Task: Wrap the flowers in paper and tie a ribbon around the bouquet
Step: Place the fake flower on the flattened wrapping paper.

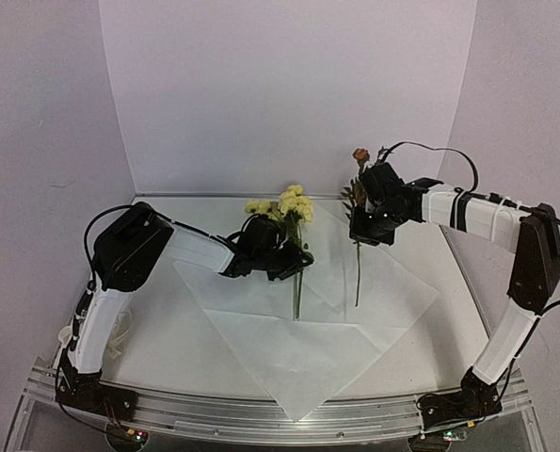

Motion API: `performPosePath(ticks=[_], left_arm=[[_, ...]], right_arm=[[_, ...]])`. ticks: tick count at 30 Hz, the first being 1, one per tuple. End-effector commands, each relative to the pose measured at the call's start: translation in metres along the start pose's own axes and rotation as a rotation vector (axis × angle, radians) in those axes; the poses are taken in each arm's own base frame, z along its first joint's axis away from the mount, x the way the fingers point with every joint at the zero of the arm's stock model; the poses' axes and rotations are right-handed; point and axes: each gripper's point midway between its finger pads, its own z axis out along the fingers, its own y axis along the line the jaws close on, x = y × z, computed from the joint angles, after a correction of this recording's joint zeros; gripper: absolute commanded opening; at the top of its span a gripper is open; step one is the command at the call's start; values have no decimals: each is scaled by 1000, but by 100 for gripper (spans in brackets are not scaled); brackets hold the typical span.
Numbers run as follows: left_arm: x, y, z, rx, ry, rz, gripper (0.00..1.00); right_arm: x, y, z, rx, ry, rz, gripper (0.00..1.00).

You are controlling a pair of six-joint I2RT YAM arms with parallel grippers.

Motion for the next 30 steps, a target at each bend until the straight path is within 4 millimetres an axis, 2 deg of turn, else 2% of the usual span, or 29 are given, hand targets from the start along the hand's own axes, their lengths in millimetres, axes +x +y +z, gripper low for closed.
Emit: performPosePath(ticks=[1, 6, 17, 21, 25, 30], left_arm=[[-12, -26, -12, 30, -41, 48, 41], [-12, -29, -23, 12, -40, 65, 48], [-12, -42, -41, -31, -3, 187, 71], [-15, -42, -51, -67, -13, 207, 75], [-14, -32, -63, -125, -21, 208, 77], [-21, -26, -87, -151, -57, 209, 78]], right_arm=[[-7, 11, -5, -35, -5, -8, 0], [-8, 18, 1, -53, 9, -12, 0], [-14, 35, 10, -112, 14, 1, 0], [-14, 41, 16, -134, 22, 10, 0], [-13, 50, 27, -169, 35, 37, 0], [-13, 64, 45, -207, 33, 55, 0]])
